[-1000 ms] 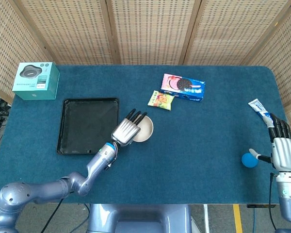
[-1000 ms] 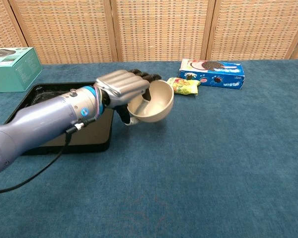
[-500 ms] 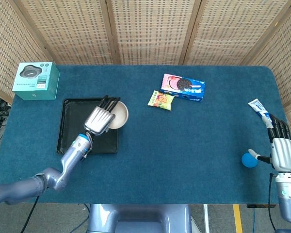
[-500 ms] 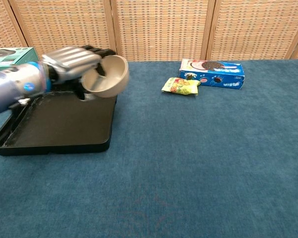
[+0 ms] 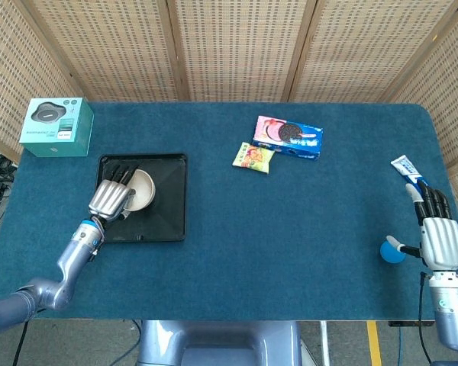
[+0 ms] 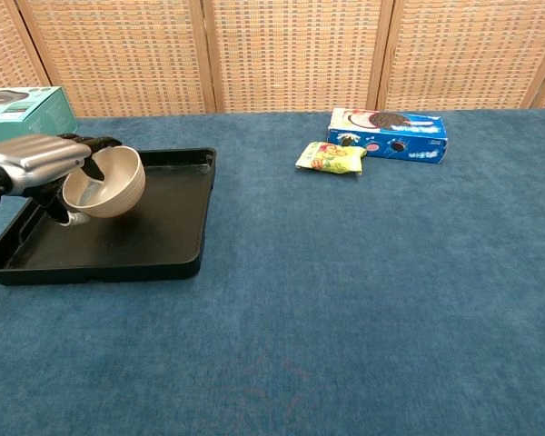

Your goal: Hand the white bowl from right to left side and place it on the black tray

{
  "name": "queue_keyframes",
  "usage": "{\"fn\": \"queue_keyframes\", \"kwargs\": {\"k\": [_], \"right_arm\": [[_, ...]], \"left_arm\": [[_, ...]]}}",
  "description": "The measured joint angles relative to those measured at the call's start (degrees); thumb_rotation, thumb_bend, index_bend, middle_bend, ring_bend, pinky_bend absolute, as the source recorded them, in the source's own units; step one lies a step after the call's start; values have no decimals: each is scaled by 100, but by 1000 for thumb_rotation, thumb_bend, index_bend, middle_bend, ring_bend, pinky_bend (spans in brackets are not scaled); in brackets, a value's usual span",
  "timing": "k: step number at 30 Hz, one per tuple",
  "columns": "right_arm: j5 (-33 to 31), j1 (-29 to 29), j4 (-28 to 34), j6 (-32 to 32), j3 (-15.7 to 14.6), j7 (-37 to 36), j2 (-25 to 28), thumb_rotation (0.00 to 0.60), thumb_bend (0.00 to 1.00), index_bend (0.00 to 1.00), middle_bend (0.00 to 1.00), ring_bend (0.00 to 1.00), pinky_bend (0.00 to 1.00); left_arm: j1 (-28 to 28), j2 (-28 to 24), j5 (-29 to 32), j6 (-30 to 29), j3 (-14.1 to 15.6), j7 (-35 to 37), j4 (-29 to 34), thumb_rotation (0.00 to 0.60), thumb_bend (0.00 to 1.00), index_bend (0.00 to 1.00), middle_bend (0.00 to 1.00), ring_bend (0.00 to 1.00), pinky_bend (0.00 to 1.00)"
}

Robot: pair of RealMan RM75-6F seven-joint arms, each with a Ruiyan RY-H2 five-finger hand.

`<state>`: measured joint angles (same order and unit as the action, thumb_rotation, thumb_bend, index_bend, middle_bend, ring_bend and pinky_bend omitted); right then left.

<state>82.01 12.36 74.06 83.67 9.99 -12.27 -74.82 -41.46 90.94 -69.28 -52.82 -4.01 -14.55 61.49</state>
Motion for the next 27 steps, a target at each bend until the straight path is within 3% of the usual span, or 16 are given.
{"fn": "queue_keyframes", "kwargs": {"k": [5,9,15,21,27], "right_arm": [[10,-11,19,19,3,-6,11,600,245,39,0,0,0],[14,-23,25,39,10,-32,22,600,245,39,0,0,0],[33,-31,36,58,11,-52,31,600,245,39,0,0,0],[47,-39,45,77,13,-60,38,600,245,39,0,0,0],[75,-43,64,97,9,-59,45,600,245,39,0,0,0]], "left_arm": [[28,94,-87,79,18,103,-140,600,527,737,0,0,0],[23,110,-58,127,-36,33,-135,600,524,637,0,0,0],[10,100,-15,183,-89,-88,-74,600,507,290,0,0,0],[42,26,-10,123,-125,-158,64,600,453,41,0,0,0],[218,-316,-11,-241,-188,-217,632,600,372,0,0,0,0]]}}
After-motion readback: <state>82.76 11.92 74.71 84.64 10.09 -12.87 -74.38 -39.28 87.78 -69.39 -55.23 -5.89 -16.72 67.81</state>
